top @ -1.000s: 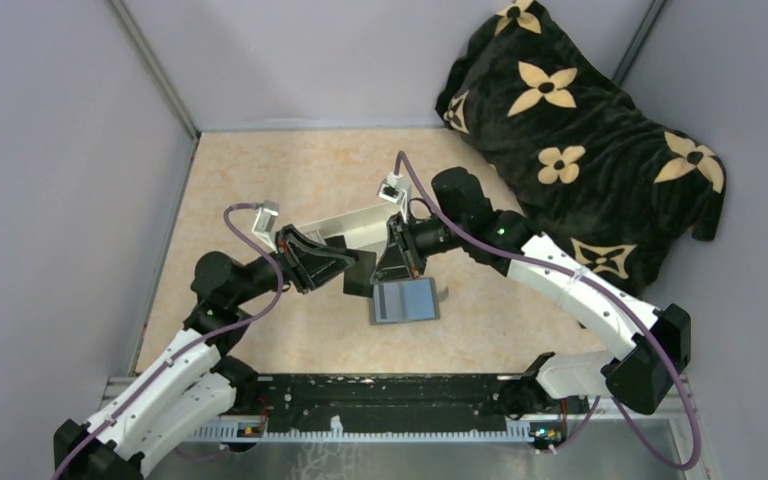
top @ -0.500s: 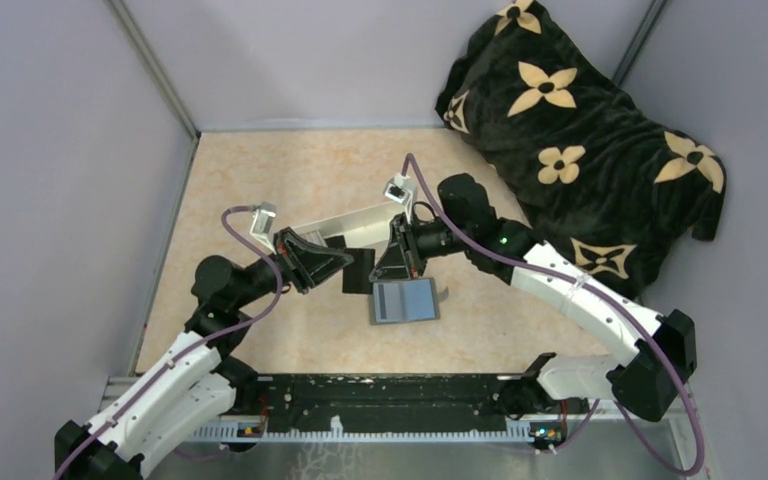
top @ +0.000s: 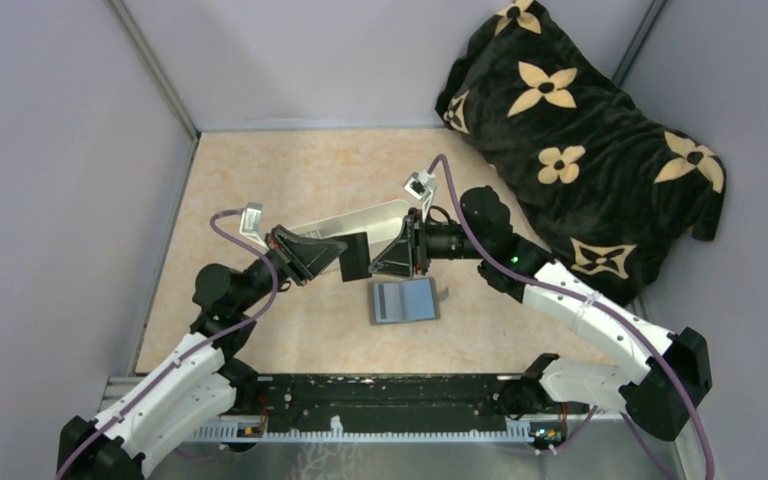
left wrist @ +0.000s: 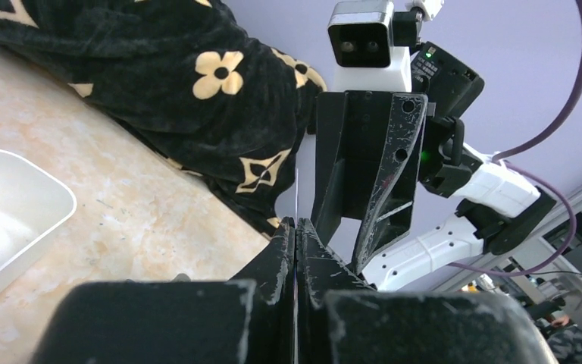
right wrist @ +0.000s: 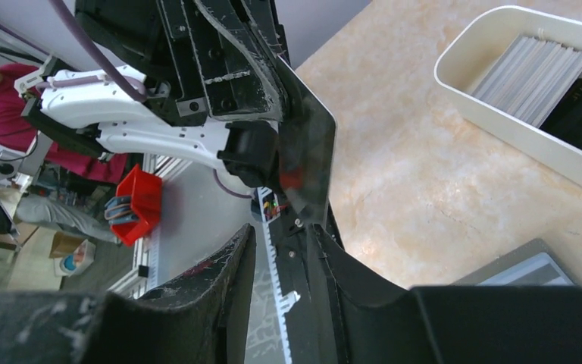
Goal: Take the credit cards out of the card holder
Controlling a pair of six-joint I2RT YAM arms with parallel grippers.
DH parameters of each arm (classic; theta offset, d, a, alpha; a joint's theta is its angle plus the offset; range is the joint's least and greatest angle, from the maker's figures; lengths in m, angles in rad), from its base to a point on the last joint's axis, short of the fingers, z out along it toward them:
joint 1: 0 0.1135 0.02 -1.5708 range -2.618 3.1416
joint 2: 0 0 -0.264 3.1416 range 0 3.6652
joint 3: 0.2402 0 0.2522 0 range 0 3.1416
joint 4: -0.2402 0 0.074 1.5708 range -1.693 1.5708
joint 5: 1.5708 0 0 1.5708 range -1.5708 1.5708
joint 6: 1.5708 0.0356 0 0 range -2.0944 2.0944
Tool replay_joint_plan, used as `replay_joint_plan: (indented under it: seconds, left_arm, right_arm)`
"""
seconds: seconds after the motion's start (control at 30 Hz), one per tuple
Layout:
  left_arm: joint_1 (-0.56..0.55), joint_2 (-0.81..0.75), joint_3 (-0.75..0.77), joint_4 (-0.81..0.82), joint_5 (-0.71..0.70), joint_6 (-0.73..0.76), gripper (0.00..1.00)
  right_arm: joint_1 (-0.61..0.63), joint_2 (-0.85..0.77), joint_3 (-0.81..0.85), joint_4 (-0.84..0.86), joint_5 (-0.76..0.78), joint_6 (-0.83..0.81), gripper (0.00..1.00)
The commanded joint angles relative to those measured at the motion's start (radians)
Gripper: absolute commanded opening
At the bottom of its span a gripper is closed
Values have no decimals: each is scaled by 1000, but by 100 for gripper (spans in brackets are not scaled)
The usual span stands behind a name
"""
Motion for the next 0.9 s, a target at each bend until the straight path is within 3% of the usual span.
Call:
replay_joint_plan:
  seconds: [0.0, 0.43, 0.87]
  left_arm:
    - [7, 24, -27, 202, -2, -86, 0]
    - [9, 47, -38, 337, 41, -163, 0]
    - [12, 67, -45, 374, 12, -168, 0]
  right_arm:
    - [-6, -31, -6, 117, 9, 23, 32]
    - [-47, -39, 8, 160, 42, 13, 34]
    - [-50, -15, -40, 328, -79, 128, 35]
